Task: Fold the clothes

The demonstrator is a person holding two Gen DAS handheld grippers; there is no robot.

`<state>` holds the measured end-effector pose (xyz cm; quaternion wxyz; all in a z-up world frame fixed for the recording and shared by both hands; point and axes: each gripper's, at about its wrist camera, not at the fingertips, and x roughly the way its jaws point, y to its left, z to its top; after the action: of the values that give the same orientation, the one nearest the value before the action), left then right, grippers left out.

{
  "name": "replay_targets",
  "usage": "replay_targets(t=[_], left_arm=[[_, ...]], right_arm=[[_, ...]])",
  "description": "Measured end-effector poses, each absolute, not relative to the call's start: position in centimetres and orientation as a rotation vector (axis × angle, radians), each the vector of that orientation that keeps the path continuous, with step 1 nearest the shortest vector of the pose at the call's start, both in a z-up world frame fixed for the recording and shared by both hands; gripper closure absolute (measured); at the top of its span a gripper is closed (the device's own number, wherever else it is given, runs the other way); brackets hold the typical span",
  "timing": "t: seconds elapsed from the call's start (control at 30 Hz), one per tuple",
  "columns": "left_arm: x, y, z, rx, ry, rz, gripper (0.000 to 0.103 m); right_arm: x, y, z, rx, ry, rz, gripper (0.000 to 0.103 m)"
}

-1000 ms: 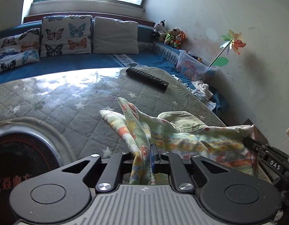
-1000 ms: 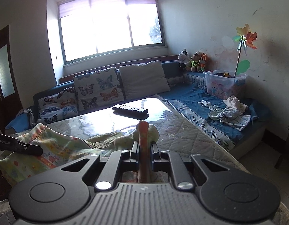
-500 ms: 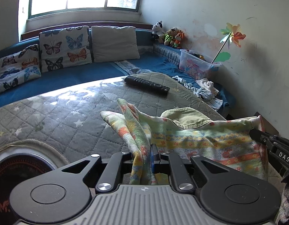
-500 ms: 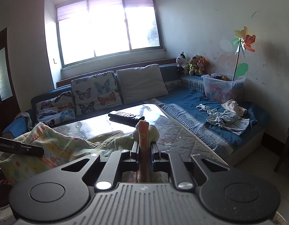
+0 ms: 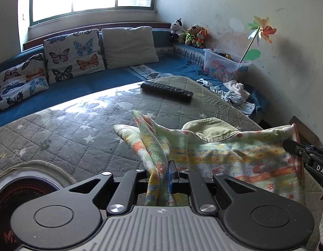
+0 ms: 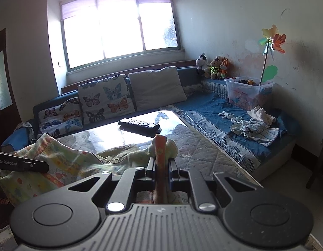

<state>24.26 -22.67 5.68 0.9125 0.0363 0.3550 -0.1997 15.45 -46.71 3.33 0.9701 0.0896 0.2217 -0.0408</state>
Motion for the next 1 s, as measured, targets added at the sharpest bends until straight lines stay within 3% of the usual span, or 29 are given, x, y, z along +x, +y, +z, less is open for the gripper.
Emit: replay_targets(t=[0.7, 1.0], left_arm=[[25.4, -22.8, 3.6, 0.086, 0.796, -0.405, 0.091], [25.7, -22.6, 2.4, 0.093, 0.826, -0.375, 0.085]], right_arm=[[16.3, -46.5, 2.0, 0.194, 0.52, -0.113, 0.091], [16.6, -46.7, 1.5, 0.196, 0.539, -0.134, 0.086]])
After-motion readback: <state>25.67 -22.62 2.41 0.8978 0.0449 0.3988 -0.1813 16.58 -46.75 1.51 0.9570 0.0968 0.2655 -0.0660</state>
